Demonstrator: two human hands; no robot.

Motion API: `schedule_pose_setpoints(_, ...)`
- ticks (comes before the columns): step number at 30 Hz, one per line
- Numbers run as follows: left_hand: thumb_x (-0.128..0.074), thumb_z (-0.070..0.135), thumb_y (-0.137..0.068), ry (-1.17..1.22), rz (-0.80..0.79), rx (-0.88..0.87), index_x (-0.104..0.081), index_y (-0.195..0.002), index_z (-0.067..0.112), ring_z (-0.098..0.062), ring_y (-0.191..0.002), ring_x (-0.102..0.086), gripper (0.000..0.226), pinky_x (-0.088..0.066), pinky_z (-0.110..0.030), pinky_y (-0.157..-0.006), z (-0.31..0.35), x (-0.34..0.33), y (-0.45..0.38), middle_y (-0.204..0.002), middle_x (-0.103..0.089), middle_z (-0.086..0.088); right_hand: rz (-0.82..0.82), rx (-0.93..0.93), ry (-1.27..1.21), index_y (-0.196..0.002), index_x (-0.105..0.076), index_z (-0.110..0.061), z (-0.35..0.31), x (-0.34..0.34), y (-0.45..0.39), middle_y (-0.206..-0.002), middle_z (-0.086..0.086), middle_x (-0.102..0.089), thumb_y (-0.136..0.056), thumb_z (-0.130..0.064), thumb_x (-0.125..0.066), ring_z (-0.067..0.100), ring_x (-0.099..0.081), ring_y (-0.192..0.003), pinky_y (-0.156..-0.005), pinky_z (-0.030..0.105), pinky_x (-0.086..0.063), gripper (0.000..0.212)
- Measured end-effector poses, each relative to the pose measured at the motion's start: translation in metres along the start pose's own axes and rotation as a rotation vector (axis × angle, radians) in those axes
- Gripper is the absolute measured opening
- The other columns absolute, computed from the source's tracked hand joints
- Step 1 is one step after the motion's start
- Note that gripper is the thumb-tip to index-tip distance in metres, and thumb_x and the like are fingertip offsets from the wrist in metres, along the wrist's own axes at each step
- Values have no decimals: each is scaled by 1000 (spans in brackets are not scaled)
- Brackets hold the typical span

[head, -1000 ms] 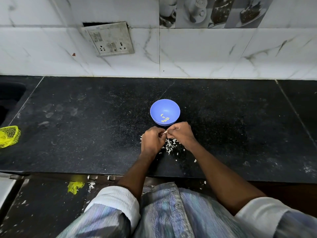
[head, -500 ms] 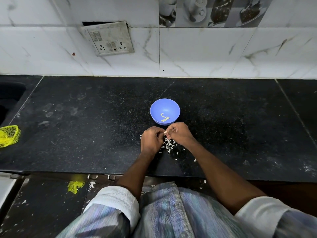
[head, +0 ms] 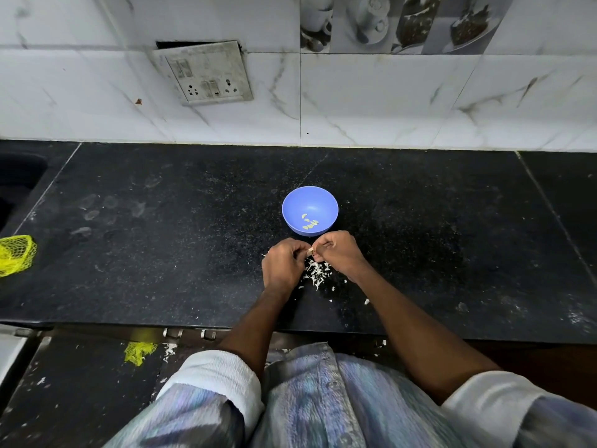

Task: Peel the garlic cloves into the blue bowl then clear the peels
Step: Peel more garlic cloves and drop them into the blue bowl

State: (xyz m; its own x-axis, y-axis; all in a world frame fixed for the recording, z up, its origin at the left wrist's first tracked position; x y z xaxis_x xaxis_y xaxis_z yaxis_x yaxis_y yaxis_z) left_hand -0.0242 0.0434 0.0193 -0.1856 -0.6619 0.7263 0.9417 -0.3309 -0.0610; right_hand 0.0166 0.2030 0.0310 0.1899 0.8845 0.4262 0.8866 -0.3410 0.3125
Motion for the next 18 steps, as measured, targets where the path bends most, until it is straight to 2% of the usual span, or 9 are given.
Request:
schedule_pose_setpoints(8,-74,15,-89,92,16,51,-79,-96,36,-4,-84,-68,22,-54,-28,-71,0,-6,2,-92,-75,20,-14,-17,61,-90,-69,-23,4,-7,2,-90,-6,-75,-98,-17,-56,14,-72,-88,-86,42,-60,16)
schedule_pose_setpoints(10,-76,17,-89,188,13,121,-79,-93,35,0,-80,-70,19,-57,-29,-71,-5,-11,1,-86,-75,21,-14,-11,46,-90,-69,-23,1,-8,4,-89,-7,-75,-98,-18,-55,16,-71,-89,-83,41,-59,17)
schedule_pose_setpoints(13,-78,11,-91,451,1,230,-81,-90,28,-4,-80,-75,17,-63,-37,-83,-11,-18,-3,-85,-79,15,-7,-37,-3,-94,-68,-20,1,-9,5,-91,3,-75,-98,-18,-53,23,-72,-89,-79,43,-59,15)
schedule_pose_setpoints(16,-75,4,-93,657,-2,298,-80,-94,21,-8,-83,-74,18,-62,-40,-92,-16,-22,-4,-91,-81,3,-2,-61,-26,-93,-70,-18,1,-6,7,-92,8,-75,-97,-16,-55,19,-70,-83,-68,33,-56,15)
schedule_pose_setpoints(18,-74,5,-95,701,-8,312,-80,-96,20,-6,-81,-72,16,-59,-35,-86,-20,-24,-4,-92,-81,0,20,-64,-26,-89,-72,-16,2,-4,7,-88,6,-76,-95,-14,-56,13,-68,-76,-62,26,-53,17)
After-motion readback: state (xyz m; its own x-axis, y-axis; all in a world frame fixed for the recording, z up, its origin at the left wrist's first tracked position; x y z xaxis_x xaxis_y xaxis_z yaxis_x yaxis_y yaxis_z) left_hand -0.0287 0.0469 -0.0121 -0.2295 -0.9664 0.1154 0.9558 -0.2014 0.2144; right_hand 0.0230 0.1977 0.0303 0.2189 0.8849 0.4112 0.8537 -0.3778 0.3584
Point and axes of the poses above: each hand's wrist, its own y-axis away from the middle knuckle, its own x-axis out of the back of the hand, z = x × y, the point moved 2 cm from there along -y, towards the middle knuckle
